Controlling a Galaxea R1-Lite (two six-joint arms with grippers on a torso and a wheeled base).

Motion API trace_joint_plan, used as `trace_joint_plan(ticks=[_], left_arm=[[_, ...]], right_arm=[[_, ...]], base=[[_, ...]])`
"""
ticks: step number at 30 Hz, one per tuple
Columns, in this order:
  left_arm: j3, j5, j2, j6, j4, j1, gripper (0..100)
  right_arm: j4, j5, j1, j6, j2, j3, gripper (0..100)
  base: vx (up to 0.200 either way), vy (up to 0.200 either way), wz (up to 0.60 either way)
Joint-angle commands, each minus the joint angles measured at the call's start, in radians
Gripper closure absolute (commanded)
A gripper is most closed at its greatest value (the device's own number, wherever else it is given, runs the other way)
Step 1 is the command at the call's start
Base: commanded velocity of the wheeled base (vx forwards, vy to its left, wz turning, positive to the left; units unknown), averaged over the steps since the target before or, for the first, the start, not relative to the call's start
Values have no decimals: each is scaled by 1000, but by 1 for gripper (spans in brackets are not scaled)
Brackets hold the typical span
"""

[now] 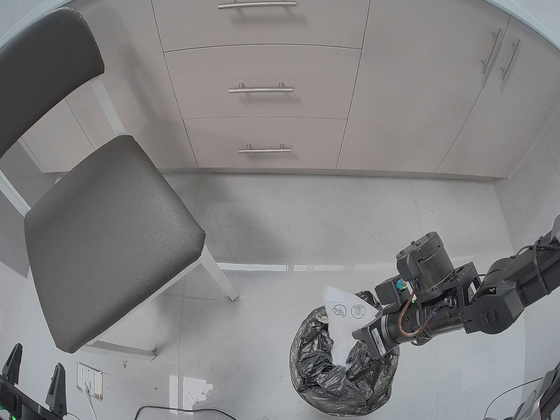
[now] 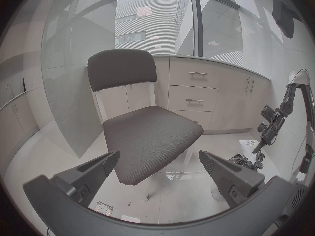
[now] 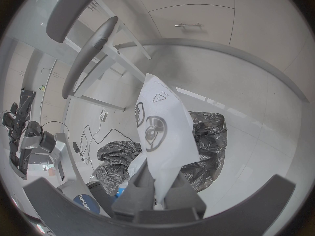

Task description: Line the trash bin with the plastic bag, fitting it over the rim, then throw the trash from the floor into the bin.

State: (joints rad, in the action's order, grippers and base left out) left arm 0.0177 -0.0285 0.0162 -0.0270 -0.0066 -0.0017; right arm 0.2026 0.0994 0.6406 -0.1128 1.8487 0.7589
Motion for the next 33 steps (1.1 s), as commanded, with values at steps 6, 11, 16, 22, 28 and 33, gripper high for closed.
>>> trace_joint_plan(ticks=[6,11,16,22,28,33], left_arm=[[-18,-1,-15,-1,0,0,0],[-18,-1,-15,-1,0,0,0],[-18,-1,-15,-1,0,0,0],[-18,-1,-13,-1,0,0,0],[-18,-1,-15,-1,0,0,0],[-18,-1,-15,-1,0,0,0]], right_arm=[[106,-7,-42,1,90,-75,100],[107,-29,-62,2,132,-70,100],[163,-56,-75,4,149,-76,100],[216,-72,-78,12,165,-89,100],[219,-81,-101,12,219,-82,100],[259,-81,-108,12,257,-86,100]], base=[[0,0,0],[0,0,0],[0,0,0],[0,0,0],[0,0,0],[0,0,0]])
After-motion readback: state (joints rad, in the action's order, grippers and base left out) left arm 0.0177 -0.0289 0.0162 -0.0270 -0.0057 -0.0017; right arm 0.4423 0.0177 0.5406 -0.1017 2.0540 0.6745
